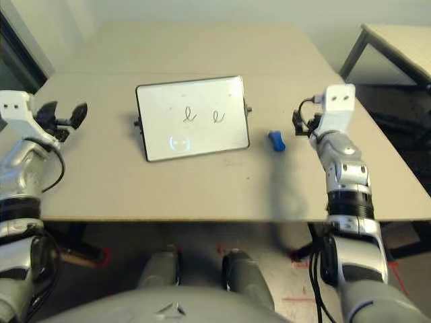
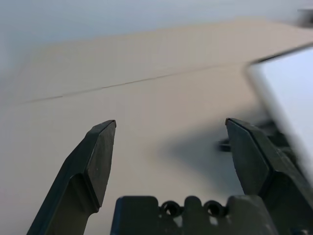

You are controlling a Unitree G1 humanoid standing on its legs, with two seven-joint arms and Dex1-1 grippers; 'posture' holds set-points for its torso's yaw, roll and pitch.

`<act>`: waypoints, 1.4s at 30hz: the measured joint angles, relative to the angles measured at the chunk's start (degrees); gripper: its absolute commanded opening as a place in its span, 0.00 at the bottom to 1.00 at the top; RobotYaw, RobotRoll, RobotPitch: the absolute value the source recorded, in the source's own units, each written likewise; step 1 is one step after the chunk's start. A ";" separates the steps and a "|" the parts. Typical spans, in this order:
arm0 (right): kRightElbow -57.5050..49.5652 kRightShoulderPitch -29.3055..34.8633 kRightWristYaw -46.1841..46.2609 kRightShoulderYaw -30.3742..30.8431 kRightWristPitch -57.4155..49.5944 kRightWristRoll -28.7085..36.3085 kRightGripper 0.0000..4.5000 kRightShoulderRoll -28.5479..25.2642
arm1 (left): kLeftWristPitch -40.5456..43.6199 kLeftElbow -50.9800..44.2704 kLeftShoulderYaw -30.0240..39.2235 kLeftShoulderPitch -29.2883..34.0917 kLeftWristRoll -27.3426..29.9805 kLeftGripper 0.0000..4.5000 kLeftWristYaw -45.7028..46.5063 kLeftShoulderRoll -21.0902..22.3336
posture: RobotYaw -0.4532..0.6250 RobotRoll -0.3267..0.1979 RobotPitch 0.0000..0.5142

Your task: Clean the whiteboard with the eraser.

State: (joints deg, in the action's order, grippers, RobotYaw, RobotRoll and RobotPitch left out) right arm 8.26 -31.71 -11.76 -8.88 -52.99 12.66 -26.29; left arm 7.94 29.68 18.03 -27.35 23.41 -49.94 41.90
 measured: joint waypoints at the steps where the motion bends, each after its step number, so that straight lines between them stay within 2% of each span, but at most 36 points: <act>1: -1.05 -0.61 -0.74 1.02 -3.34 0.27 0.99 -0.35 | 1.04 0.00 -0.61 -0.10 0.32 1.00 -3.04 1.25 | 0.66 0.62 0.07; 4: -2.33 -2.27 -3.00 2.77 -10.65 1.31 0.99 -0.94 | 5.04 -1.01 -2.21 -0.56 1.88 1.00 -12.09 4.55 | 0.66 0.62 0.06; 8: -0.26 -4.85 -5.29 6.22 -13.99 1.26 0.99 -1.44 | 11.07 -4.76 -4.59 -1.29 4.05 1.00 -20.93 7.17 | 0.68 0.62 0.06; 17: 15.23 -8.57 -6.65 8.60 -8.75 -1.87 0.99 -0.44 | 16.87 -10.32 -6.78 -1.54 4.89 1.00 -28.53 8.61 | 0.71 0.62 0.03; 20: 19.42 -9.57 -7.16 8.43 -6.24 -2.15 0.85 0.35 | 17.32 -11.11 -6.78 -1.53 4.88 1.00 -28.98 8.70 | 0.72 0.62 0.02; 23: 21.06 -9.72 -7.64 8.26 -3.46 -2.67 0.62 0.36 | 17.50 -11.23 -6.76 -1.17 4.88 1.00 -29.01 8.93 | 0.72 0.62 0.02; 27: 18.30 -9.46 -10.18 9.41 -3.36 -2.73 0.23 -0.59 | 17.56 -11.51 -6.67 -0.76 4.88 1.00 -28.93 9.13 | 0.72 0.62 0.02; 30: 10.31 -8.99 -13.79 12.85 -3.88 -3.07 0.05 -3.97 | 18.04 -12.18 -6.14 -0.73 4.94 1.00 -28.79 9.18 | 0.72 0.62 0.02; 37: -7.18 -8.70 -20.29 19.06 -8.53 -2.82 0.03 -9.90 | 18.19 -12.93 -5.78 -0.76 4.97 1.00 -28.82 9.18 | 0.71 0.62 0.02; 42: -15.98 -8.89 -24.79 26.52 -3.91 -5.54 0.03 -14.23 | 18.22 -12.95 -5.87 -1.48 4.98 1.00 -28.83 8.85 | 0.71 0.62 0.03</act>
State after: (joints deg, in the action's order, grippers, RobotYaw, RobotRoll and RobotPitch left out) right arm -7.72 -40.61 -36.55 17.64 -56.89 7.12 -40.52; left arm 26.17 16.74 12.16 -28.83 28.39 -78.78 50.75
